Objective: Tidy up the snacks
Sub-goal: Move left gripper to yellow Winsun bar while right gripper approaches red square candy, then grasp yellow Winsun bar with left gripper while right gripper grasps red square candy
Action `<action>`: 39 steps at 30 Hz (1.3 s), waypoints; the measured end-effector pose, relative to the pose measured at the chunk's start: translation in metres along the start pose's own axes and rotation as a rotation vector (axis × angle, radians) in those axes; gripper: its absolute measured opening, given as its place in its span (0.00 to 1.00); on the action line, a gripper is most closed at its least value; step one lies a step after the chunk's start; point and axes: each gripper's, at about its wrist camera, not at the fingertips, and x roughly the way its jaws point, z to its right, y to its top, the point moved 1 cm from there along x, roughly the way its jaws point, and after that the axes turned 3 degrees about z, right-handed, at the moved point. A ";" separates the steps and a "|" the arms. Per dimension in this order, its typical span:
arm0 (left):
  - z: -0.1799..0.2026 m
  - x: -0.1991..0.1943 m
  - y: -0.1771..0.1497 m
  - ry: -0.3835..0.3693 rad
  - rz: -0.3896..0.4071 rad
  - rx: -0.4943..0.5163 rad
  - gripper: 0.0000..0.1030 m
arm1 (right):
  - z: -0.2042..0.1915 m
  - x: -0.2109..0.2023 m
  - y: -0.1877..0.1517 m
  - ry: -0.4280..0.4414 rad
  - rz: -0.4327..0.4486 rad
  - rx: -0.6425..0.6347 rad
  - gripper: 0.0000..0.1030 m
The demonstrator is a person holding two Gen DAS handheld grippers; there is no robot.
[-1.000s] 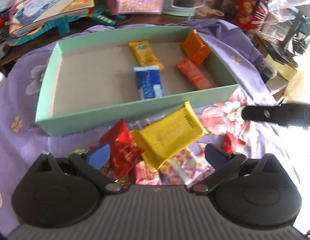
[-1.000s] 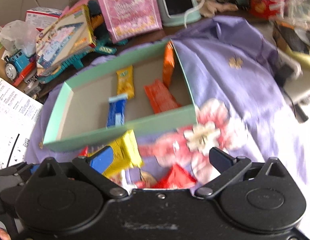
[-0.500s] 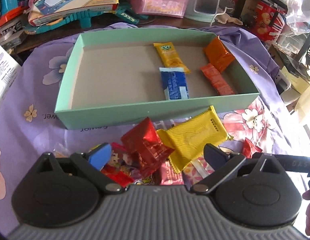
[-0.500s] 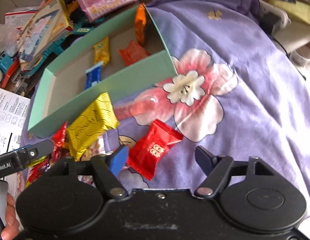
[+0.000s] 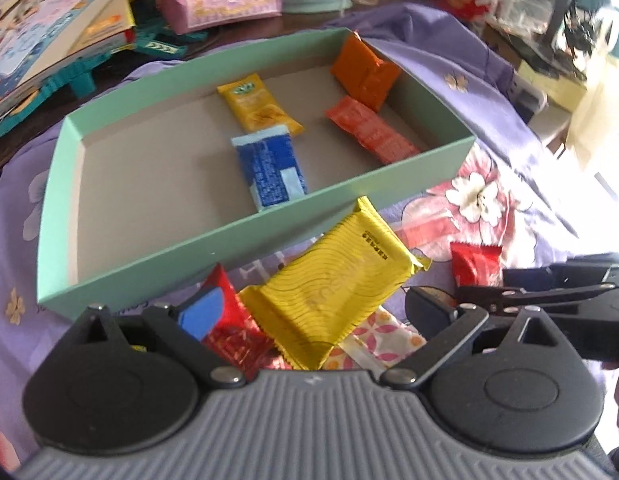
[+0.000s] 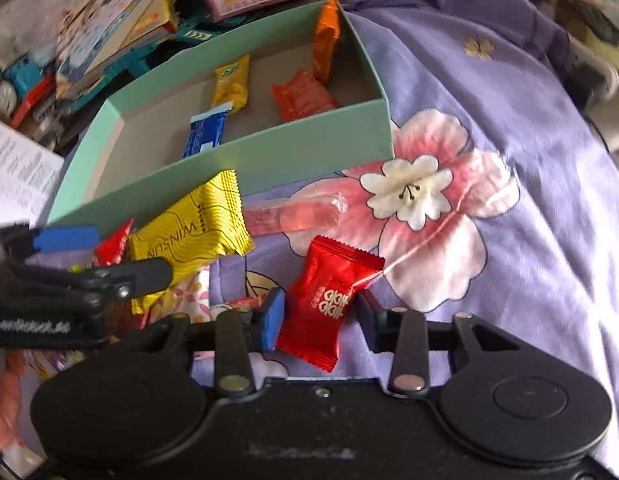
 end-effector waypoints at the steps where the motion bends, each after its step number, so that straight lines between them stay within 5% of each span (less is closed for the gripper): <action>1: 0.003 0.004 0.002 -0.003 -0.007 0.016 0.96 | 0.003 -0.001 0.000 -0.002 0.003 0.003 0.36; 8: 0.025 0.027 0.006 -0.028 -0.041 0.133 0.93 | 0.029 -0.009 -0.004 0.021 0.005 0.029 0.36; 11: 0.032 0.034 0.005 -0.027 -0.063 0.167 0.68 | 0.035 -0.011 -0.004 0.021 0.009 0.042 0.36; 13: 0.035 0.033 0.004 -0.036 -0.079 0.159 0.65 | 0.036 -0.011 -0.004 0.021 0.010 0.052 0.37; 15: 0.040 0.028 0.003 -0.025 -0.080 0.154 0.52 | 0.035 -0.011 -0.004 0.014 0.013 0.056 0.39; 21: 0.042 0.019 0.003 -0.062 -0.104 0.066 0.51 | 0.025 -0.006 -0.001 -0.018 0.038 0.041 0.45; 31: 0.042 0.037 0.008 0.021 -0.080 0.119 0.59 | 0.024 -0.006 -0.004 -0.036 0.050 0.008 0.37; 39: 0.036 0.019 0.012 0.009 -0.028 0.081 0.32 | 0.031 -0.009 -0.001 -0.022 0.055 0.065 0.33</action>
